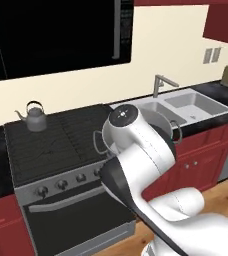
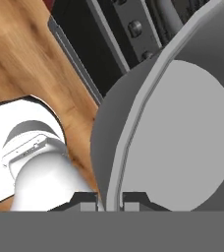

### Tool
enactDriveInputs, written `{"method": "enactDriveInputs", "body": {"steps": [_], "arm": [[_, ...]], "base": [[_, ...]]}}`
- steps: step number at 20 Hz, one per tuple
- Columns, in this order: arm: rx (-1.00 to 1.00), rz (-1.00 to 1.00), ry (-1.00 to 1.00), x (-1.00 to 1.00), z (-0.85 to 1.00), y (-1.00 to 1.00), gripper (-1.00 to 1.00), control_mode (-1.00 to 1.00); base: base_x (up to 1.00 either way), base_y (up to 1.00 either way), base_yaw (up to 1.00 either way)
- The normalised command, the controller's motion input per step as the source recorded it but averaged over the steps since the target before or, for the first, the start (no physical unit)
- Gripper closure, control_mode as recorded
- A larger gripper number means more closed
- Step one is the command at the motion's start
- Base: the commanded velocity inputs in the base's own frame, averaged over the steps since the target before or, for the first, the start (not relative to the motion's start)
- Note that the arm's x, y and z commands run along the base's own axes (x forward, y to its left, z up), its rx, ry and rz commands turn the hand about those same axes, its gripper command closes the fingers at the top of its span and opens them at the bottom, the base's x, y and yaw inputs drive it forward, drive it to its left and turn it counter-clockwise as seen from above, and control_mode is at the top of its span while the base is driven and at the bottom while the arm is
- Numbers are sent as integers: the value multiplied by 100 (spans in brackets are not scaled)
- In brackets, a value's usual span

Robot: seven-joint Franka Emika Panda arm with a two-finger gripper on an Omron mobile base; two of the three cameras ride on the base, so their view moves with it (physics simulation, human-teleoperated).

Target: Pick the kettle from the cabinet and place it on a stove burner. Then pick the pot from the counter and place it on another stove burner. Finally, turn both burners on.

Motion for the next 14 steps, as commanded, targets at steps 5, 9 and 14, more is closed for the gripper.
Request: {"method": "enactDriveInputs", "body": {"steps": [5,9,14], "arm": [[0,0,0,0,0,0,100,100],[0,0,0,0,0,0,100,100],[0,0,0,0,0,0,100,100]], "base": [[21,-12,10],[-8,-8,19],[-7,-6,20]]}}
